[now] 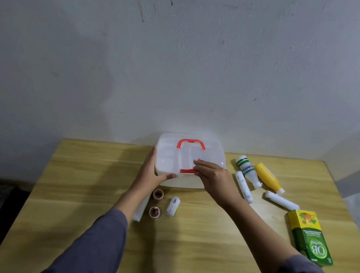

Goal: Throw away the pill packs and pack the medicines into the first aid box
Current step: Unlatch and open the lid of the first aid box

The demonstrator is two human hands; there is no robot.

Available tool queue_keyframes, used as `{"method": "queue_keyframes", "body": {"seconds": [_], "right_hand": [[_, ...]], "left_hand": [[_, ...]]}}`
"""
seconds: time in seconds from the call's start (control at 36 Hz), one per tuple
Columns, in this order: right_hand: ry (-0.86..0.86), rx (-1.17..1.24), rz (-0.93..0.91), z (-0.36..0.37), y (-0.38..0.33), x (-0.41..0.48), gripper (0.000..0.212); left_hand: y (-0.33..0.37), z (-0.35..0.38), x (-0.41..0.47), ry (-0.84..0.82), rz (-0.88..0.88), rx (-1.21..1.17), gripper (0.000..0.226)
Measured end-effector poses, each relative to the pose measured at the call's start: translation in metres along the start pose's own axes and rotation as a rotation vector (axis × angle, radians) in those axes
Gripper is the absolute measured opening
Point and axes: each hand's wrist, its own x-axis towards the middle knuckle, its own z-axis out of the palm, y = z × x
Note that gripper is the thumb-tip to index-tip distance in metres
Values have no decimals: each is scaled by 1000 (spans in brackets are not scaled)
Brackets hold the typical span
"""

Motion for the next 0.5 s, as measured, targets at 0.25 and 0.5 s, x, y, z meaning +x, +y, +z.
{"method": "queue_keyframes", "body": {"seconds": [0.25, 0.5], "right_hand": [[-22, 30, 55, -9, -3, 3, 20], [10, 56, 40, -21, -3, 13, 21]], "left_hand": [[-4, 5, -3, 21, -16, -66, 116], [-6, 6, -1, 46, 16, -100, 106]]}}
